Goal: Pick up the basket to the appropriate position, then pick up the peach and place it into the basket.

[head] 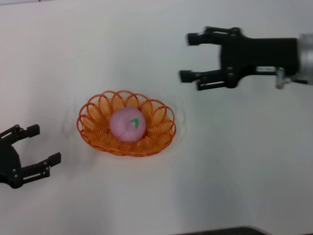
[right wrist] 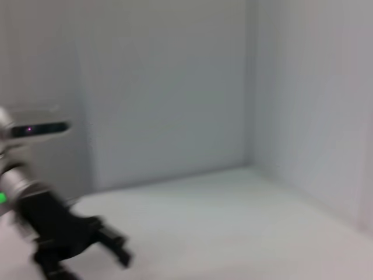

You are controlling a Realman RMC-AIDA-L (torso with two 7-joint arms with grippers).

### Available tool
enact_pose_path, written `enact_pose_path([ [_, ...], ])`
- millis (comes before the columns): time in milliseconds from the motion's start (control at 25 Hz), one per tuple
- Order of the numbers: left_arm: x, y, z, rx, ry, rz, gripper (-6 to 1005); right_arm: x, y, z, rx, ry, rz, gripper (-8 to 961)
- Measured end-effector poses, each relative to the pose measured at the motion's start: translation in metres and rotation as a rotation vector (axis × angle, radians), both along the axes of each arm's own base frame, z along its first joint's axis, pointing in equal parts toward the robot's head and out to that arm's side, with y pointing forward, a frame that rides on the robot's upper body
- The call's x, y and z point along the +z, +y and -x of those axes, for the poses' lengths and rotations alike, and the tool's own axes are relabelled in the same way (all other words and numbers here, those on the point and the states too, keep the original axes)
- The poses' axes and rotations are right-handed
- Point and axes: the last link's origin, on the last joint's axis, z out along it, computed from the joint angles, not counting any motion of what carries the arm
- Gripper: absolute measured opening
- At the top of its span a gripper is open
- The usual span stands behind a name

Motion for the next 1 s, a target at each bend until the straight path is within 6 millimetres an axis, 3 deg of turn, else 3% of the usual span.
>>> enact_pose_path([
  [160,0.001,0.002,0.0,0.001,-0.004,-0.01,874,-0.004,-0.017,-0.034,-0.033,0.065,-0.119,932],
  [400,0.001,-0.003,0.003,0.014,-0.002,-0.011,874,-0.02,-0.049,-0.06,-0.049,0.039,-0.076,932],
  [760,0.001,-0.021,0.015,0.078,-0.018,-0.038,874,-0.018,-0.087,-0.102,-0.157,-0.028,-0.1,932],
  [1000,-0.004,-0.027,0.016,0.074,-0.039,-0.061,874,-0.022,-0.089,-0.105,-0.164,-0.032,-0.104,932],
])
